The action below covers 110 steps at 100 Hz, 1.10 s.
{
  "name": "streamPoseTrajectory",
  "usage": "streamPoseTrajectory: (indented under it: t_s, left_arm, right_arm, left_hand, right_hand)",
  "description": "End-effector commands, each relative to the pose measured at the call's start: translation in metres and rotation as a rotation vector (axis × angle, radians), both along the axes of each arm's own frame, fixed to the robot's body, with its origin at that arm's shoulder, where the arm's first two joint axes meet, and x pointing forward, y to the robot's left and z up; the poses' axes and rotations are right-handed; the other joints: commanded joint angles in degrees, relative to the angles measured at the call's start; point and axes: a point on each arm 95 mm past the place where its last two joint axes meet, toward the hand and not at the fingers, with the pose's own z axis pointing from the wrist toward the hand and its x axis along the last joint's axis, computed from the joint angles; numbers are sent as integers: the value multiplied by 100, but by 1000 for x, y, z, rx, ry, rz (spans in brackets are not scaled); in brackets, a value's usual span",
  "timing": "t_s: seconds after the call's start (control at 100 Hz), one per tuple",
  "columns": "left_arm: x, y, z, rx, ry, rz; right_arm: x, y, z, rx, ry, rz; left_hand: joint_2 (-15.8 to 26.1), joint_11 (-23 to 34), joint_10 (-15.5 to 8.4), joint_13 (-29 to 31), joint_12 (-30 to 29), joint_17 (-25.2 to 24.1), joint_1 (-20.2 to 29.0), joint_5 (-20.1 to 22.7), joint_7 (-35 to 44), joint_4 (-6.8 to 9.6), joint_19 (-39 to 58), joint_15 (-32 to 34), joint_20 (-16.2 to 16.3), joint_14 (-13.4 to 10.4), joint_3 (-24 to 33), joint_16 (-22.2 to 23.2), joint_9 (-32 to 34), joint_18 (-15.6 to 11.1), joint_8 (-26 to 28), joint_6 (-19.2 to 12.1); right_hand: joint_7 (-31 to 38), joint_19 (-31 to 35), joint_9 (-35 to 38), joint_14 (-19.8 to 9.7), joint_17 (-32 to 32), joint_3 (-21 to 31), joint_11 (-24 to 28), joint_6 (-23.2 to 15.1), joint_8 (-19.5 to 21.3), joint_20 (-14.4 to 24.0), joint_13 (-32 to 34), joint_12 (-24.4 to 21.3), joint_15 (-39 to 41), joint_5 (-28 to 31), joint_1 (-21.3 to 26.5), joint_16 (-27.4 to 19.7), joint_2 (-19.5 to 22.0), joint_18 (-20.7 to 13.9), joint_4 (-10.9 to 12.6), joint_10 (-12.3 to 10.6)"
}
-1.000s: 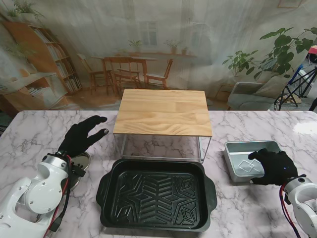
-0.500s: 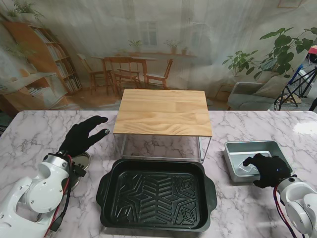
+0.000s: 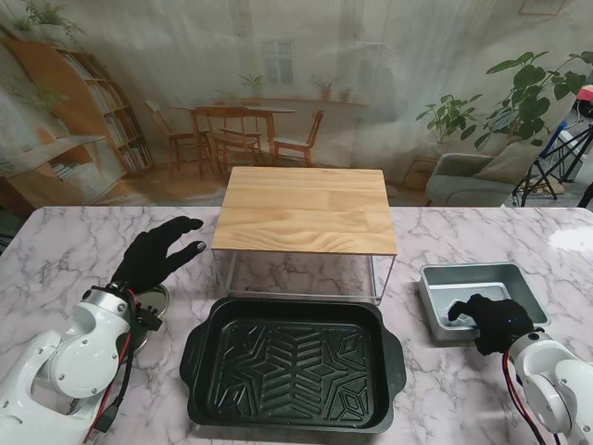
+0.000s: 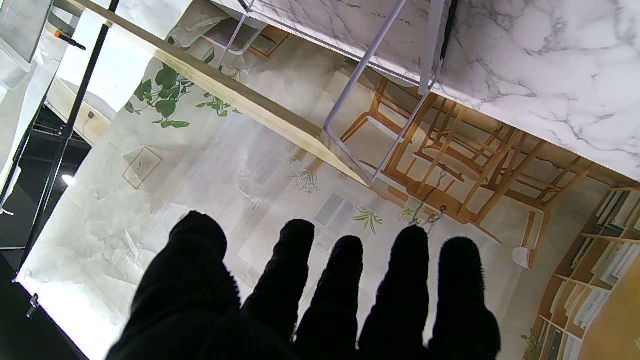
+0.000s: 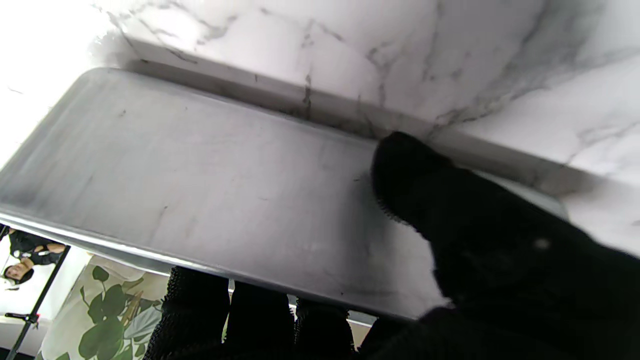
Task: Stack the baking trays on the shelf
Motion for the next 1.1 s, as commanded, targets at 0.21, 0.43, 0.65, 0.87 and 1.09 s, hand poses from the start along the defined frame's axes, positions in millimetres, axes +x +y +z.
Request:
streamPoseTrajectory:
  t_s: [0.21, 0.43, 0.65, 0.87, 1.09]
  left_arm:
    - [1, -2, -3, 9, 10, -8]
    - [2, -2, -3, 12, 5, -8]
    - [2, -2, -4, 14, 2, -8]
    - [3, -3, -4, 15, 0, -8]
    - [3, -3, -4, 8, -8, -10]
  right_arm:
    - [2, 2, -12, -6, 53, -21]
    - [4, 5, -17, 20, 50, -27]
    - [6, 7, -22, 93, 12, -36]
    - [6, 10, -24, 147, -15, -24]
    - [6, 13, -21, 176, -99, 28]
  left_hand:
    - [274, -24, 8, 32, 70, 92, 195, -59, 8, -178, 60, 38, 146, -29, -104, 80, 17, -400, 28, -22]
    - [264, -23, 20, 19, 72, 80, 235, -31, 33, -179, 93, 79, 86, -35, -103, 77, 14, -427, 36, -119]
    - [255, -23, 5, 29, 75, 79, 304, 13, 66, -179, 94, 105, 26, -21, -96, 74, 8, -425, 45, -229]
    - [251, -29, 0, 34, 75, 89, 332, 31, 87, -183, 108, 130, -20, 15, -101, 76, -22, -386, 48, -303]
    - [255, -29, 2, 64, 78, 118, 324, 57, 107, -193, 115, 167, -73, 61, -112, 81, -39, -371, 46, -344]
  right_hand:
    - [230, 402, 341, -137, 508, 275, 287, -411, 43, 119, 491, 63, 553, 914, 551, 191, 220, -89, -71, -211]
    - [627, 687, 1196, -99, 1021, 759, 377, -654, 467, 108, 1212, 190, 710, 1684, 854, 300, 724, -47, -42, -274]
    - [765, 1199, 2536, 205, 2086, 1078, 219, -312, 776, -240, 2485, 223, 885, 3262, 1305, 548, 839, 309, -738, -15]
    - [602, 1510, 3327, 517, 2578, 1214, 70, 425, 502, -489, 3025, 358, 939, 4869, 1468, 719, 1025, 654, -803, 107]
    - [627, 1944, 3893, 881, 3260, 1404, 251, 921, 335, -491, 3597, 571, 1405, 5850, 1541, 911, 856, 890, -891, 320]
